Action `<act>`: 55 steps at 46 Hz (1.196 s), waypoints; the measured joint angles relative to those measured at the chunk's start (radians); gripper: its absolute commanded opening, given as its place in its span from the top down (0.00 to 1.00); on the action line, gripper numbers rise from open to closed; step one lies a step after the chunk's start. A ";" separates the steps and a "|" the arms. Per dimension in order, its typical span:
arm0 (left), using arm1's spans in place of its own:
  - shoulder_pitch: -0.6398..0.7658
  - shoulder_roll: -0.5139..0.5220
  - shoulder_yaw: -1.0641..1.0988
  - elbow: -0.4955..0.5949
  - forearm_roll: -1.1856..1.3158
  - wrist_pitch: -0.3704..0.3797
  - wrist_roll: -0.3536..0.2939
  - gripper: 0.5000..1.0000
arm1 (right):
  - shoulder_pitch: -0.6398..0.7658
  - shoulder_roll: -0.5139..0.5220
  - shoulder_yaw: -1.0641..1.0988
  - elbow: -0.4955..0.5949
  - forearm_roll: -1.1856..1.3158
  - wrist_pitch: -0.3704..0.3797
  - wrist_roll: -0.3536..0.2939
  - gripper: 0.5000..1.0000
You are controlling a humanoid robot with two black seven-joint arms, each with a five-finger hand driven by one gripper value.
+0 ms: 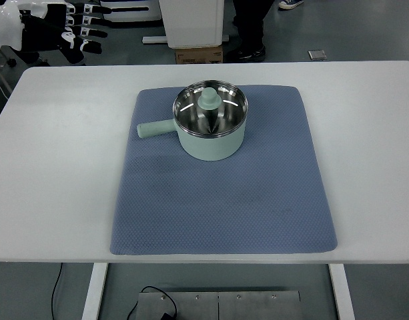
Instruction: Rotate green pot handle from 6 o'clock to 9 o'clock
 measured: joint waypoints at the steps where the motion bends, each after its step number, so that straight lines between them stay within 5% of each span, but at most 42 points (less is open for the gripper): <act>1: 0.012 -0.001 -0.009 0.006 -0.011 0.000 -0.014 0.00 | 0.000 0.000 0.000 0.000 0.000 0.000 0.000 0.00; 15: 0.260 -0.087 -0.215 0.096 -0.051 0.000 -0.216 0.00 | 0.000 0.000 0.000 0.000 0.000 0.000 0.000 0.00; 29: 0.496 -0.216 -0.514 0.206 -0.216 0.152 -0.225 0.00 | 0.000 0.000 0.000 0.000 0.000 0.000 0.000 0.00; 55: 0.741 -0.350 -0.958 0.413 -0.312 0.097 -0.227 0.00 | 0.000 0.000 0.000 0.000 0.000 0.000 0.000 0.00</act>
